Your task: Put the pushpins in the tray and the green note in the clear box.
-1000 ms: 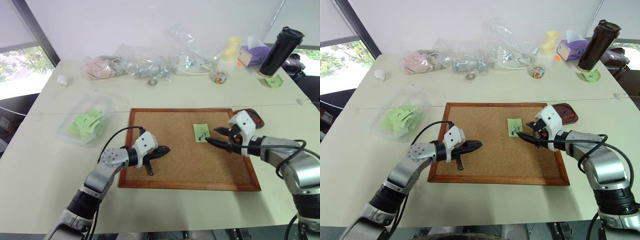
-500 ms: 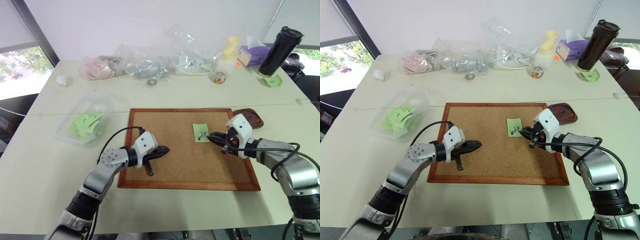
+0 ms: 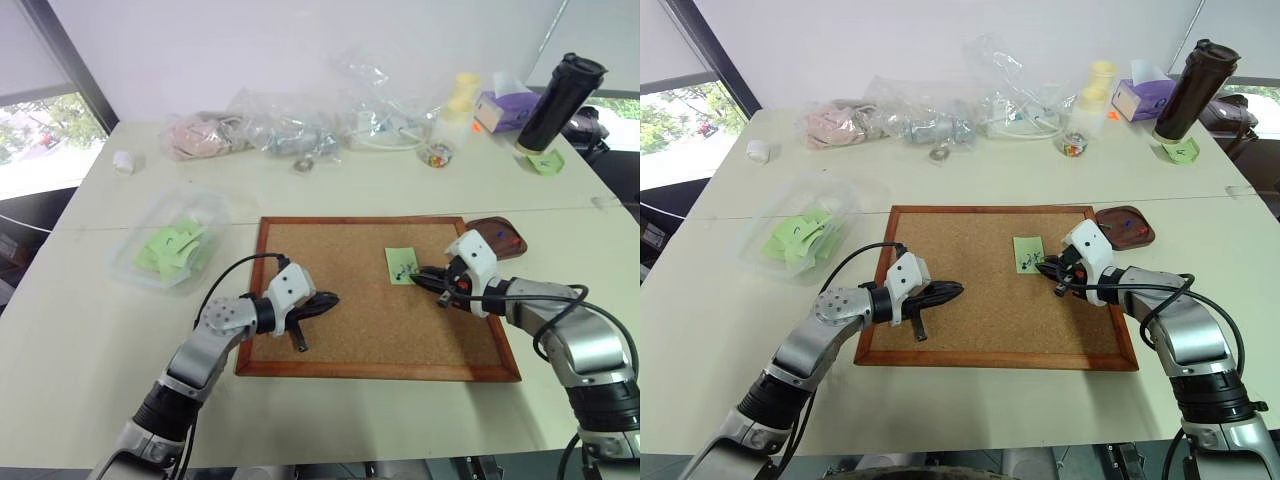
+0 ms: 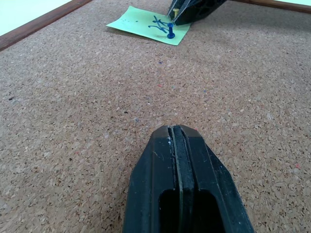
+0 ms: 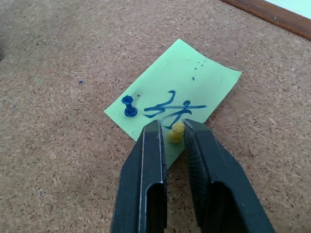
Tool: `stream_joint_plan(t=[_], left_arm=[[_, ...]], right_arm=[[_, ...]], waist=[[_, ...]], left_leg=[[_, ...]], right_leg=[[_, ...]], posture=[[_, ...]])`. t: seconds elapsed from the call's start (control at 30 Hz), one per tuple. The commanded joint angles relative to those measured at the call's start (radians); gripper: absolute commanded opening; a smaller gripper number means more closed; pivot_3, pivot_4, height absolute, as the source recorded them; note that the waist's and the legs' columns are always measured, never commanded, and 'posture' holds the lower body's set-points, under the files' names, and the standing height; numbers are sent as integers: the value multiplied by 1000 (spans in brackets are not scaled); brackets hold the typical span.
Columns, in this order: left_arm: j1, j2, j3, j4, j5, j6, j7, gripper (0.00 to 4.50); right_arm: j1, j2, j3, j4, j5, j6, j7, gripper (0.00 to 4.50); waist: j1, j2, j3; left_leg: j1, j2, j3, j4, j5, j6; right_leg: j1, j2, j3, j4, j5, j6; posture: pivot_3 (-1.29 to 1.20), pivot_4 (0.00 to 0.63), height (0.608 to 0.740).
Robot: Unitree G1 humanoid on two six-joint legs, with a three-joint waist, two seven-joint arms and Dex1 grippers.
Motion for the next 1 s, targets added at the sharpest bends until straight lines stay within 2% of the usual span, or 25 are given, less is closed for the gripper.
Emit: stream_joint_plan(t=[0.03, 0.07, 0.13, 0.17, 0.4, 0.6, 0.77, 1.0], left_arm=[[23, 5, -24, 14, 19, 21, -2, 0], [23, 5, -24, 14, 18, 21, -2, 0], [23, 4, -24, 15, 18, 21, -1, 0], [24, 4, -26, 14, 18, 21, -1, 0], [25, 1, -32, 13, 14, 34, -3, 0], [23, 0, -36, 17, 13, 45, -8, 0], [17, -2, -38, 22, 15, 44, -10, 0], [22, -5, -39, 21, 18, 40, -6, 0]], right_arm=[[-5, 3, 0, -4, -2, -20, 14, 647], [-6, 6, -2, -3, 0, -21, 14, 647], [-13, 12, -14, -5, 8, -19, 9, 80], [-17, 16, -23, -8, 15, -16, 5, 6], [-36, 19, -71, -53, 46, 23, -19, 6], [-121, 29, -267, -57, 172, 121, -105, 6], [-177, 6, -340, 95, 105, 81, -200, 6], [-254, -13, -294, 391, -21, -43, -246, 6]], waist=[[0, 0, 0], [0, 0, 0], [0, 0, 0], [0, 0, 0], [0, 0, 0], [0, 0, 0], [2, 0, -1], [0, 2, -2]], left_leg=[[0, 0, 0, 0, 0, 0], [0, 0, 0, 0, 0, 0], [0, 0, 0, 0, 0, 0], [0, 0, 0, 0, 0, 0], [0, 0, 0, 0, 0, 0], [0, 0, 0, 0, 0, 0], [0, 0, -1, 0, 0, 0], [0, 0, 1, 0, 0, 0]], right_leg=[[0, 0, 0, 0, 0, 0], [0, 0, 0, 0, 0, 0], [0, 0, 0, 0, 0, 0], [0, 0, 0, 0, 0, 0], [0, 0, 0, 0, 0, 0], [0, 0, 0, 0, 0, 0], [0, 0, 0, 0, 0, 0], [0, 0, 0, 0, 0, 0]], posture=[[0, 150, 740], [0, 150, 740], [0, 150, 740], [0, 150, 740], [0, 150, 740], [0, 150, 740], [0, 150, 740], [0, 150, 740]])
